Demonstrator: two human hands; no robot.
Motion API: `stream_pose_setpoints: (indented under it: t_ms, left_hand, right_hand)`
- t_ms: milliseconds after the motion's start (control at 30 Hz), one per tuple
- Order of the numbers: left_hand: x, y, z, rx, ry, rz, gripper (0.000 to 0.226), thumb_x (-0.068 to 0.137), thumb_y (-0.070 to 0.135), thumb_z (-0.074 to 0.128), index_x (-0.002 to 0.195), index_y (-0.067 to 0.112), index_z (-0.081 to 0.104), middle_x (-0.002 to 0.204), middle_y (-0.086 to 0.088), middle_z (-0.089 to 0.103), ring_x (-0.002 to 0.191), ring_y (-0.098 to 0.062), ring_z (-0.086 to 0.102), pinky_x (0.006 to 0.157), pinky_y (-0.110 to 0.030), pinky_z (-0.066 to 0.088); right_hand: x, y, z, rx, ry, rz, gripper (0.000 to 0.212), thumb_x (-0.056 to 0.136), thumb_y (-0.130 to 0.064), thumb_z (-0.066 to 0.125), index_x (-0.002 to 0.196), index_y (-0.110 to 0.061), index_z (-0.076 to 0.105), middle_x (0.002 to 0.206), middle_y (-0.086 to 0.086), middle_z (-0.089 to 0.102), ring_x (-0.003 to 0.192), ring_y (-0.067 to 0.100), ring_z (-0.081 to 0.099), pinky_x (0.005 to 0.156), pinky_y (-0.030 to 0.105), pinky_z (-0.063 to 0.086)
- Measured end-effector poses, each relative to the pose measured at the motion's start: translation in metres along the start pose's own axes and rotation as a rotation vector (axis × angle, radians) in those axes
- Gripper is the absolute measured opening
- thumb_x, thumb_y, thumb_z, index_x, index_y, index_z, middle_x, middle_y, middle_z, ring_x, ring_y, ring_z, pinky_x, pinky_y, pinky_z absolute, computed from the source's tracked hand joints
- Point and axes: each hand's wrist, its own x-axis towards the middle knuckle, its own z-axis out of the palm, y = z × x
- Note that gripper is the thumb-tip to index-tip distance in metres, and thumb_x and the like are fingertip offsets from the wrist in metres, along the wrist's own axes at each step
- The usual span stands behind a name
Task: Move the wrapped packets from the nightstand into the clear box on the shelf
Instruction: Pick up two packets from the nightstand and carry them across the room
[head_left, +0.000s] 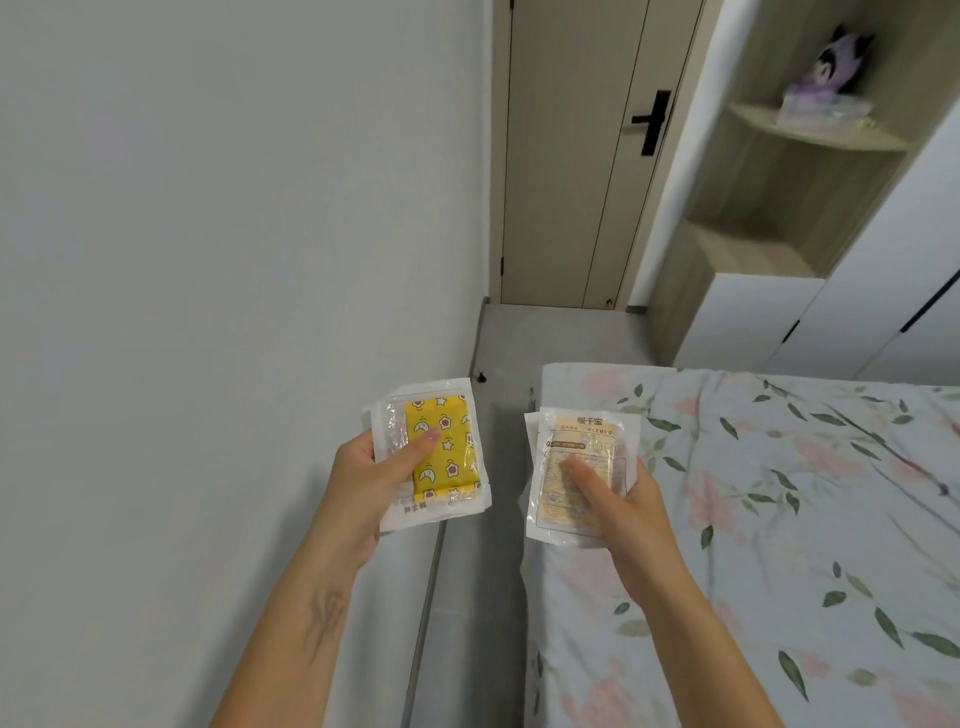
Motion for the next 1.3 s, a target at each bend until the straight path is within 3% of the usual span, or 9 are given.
stream_pose_setpoints:
  t_ms: [167, 500, 667, 833, 1067, 1300]
  left_hand:
    - [0.095, 0.034, 0.021, -0.034, -0.008, 0.002, 0.032, 0.079, 0.024, 0.075, 0.11, 0.018, 0.069, 0.099, -0.006, 0.075, 0.091, -0.028, 0.072, 0.083, -0.053, 0.056]
    - [0.296, 0.079, 0.065, -0.009, -0.035, 0.0, 0.028, 0.082, 0.022, 0.073, 0.109, 0.019, 0.068, 0.1, -0.005, 0.075, 0.089, -0.025, 0.072, 0.08, -0.047, 0.058]
    - [0.38, 0.099, 0.08, -0.081, 0.02, -0.003, 0.014, 0.082, 0.021, 0.072, 0.096, 0.023, 0.07, 0.084, 0.002, 0.077, 0.074, -0.018, 0.074, 0.064, -0.035, 0.06]
    - [0.44, 0.128, 0.105, -0.083, 0.022, -0.017, 0.011, 0.082, 0.019, 0.071, 0.093, 0.022, 0.07, 0.081, 0.001, 0.077, 0.071, -0.017, 0.074, 0.057, -0.031, 0.059]
    - [0.525, 0.138, 0.17, -0.061, -0.041, 0.002, 0.02, 0.081, 0.022, 0.072, 0.101, 0.021, 0.071, 0.091, -0.001, 0.077, 0.082, -0.022, 0.074, 0.074, -0.042, 0.059]
    - [0.673, 0.169, 0.254, 0.025, -0.175, -0.001, 0.019, 0.081, 0.02, 0.072, 0.101, 0.019, 0.072, 0.09, -0.002, 0.077, 0.082, -0.021, 0.074, 0.071, -0.038, 0.06]
  right_hand:
    - [0.085, -0.025, 0.004, 0.043, 0.068, -0.013, 0.014, 0.088, -0.019, 0.066, 0.099, -0.027, 0.065, 0.085, -0.012, 0.076, 0.082, 0.009, 0.073, 0.062, 0.018, 0.056]
    - [0.273, -0.038, 0.037, 0.107, 0.143, 0.028, 0.017, 0.087, -0.017, 0.066, 0.104, -0.022, 0.066, 0.091, -0.004, 0.076, 0.085, 0.014, 0.073, 0.071, 0.028, 0.057]
    - [0.378, -0.05, 0.075, 0.125, 0.101, 0.059, 0.017, 0.089, -0.012, 0.064, 0.105, -0.016, 0.066, 0.09, -0.001, 0.077, 0.083, 0.015, 0.074, 0.064, 0.024, 0.058]
    - [0.461, -0.08, 0.082, 0.077, 0.033, 0.044, 0.018, 0.087, -0.015, 0.064, 0.104, -0.019, 0.066, 0.092, -0.001, 0.076, 0.084, 0.016, 0.074, 0.066, 0.026, 0.059]
    - [0.54, -0.094, 0.044, 0.036, 0.023, 0.028, 0.019, 0.087, -0.017, 0.064, 0.105, -0.023, 0.064, 0.091, -0.006, 0.076, 0.084, 0.012, 0.073, 0.065, 0.022, 0.057]
    - [0.689, -0.104, 0.033, 0.097, 0.082, 0.04, 0.017, 0.087, -0.017, 0.064, 0.103, -0.024, 0.064, 0.09, -0.006, 0.076, 0.083, 0.012, 0.073, 0.064, 0.023, 0.058]
